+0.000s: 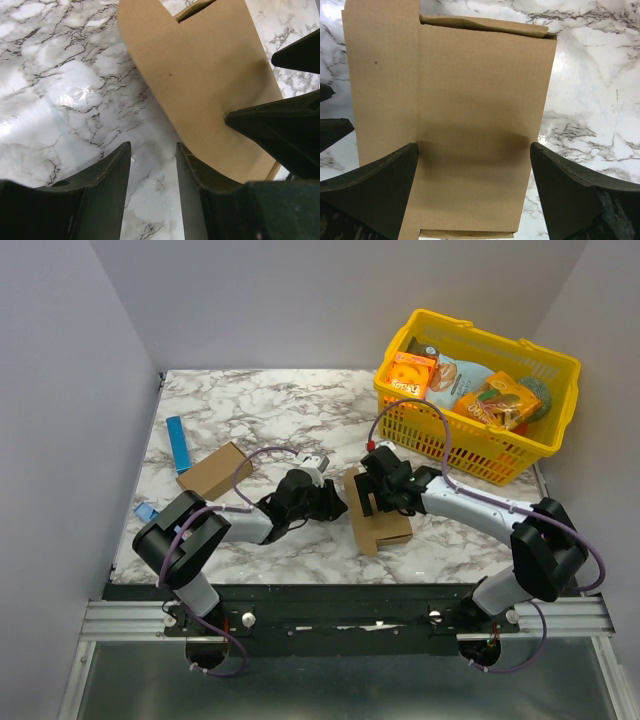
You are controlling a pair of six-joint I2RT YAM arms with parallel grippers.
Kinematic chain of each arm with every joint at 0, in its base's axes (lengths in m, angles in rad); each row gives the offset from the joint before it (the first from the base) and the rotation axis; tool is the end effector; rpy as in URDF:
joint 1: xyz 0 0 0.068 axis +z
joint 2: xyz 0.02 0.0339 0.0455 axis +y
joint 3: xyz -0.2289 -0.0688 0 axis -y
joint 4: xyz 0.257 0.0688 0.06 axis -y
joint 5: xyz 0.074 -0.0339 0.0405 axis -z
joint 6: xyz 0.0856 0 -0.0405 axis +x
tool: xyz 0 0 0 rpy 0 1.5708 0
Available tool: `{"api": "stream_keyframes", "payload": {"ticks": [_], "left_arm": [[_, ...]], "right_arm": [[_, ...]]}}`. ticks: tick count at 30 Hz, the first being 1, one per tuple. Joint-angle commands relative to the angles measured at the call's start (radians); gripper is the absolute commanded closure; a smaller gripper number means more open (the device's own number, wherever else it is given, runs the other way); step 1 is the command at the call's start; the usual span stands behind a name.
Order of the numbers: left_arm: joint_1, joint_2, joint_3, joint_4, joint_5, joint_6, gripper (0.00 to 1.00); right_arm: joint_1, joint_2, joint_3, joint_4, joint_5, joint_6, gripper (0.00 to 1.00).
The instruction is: Fold the paper box
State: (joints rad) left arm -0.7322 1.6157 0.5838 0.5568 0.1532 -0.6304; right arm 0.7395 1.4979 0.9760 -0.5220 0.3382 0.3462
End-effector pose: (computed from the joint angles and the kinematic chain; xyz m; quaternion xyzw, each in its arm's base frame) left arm 0.2551 -0.2468 0.0798 0.0831 0.8480 -0.3778 0.3622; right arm 0.2658 0.2040 0.1319 -0.1430 0.9419 -0.0065 0.3037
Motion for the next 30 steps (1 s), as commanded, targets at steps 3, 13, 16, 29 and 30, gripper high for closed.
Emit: {"api": "stream_keyframes", "payload": {"ticks": [3, 13, 16, 29, 30], "left_arm": [[0.004, 0.081, 0.050, 0.058, 0.049, -0.012, 0.51], [0.002, 0.087, 0.053, 0.055, 0.028, -0.011, 0.52], [0.004, 0.028, 0.022, 0.011, -0.067, -0.012, 0.51], [-0.026, 0.013, 0.019, 0.086, -0.084, -0.104, 0.49], [-0.032, 0.030, 0.025, 0.089, -0.075, -0.106, 0.51]], "right_arm": [[0.001, 0.067, 0.015, -0.024, -0.025, -0.016, 0.00], [0.001, 0.117, 0.023, -0.024, -0.042, -0.013, 0.00], [0.001, 0.117, 0.017, -0.030, -0.021, -0.009, 0.00], [0.001, 0.096, 0.013, -0.021, -0.036, 0.005, 0.00], [0.001, 0.093, 0.012, -0.019, -0.044, 0.007, 0.00]]}}
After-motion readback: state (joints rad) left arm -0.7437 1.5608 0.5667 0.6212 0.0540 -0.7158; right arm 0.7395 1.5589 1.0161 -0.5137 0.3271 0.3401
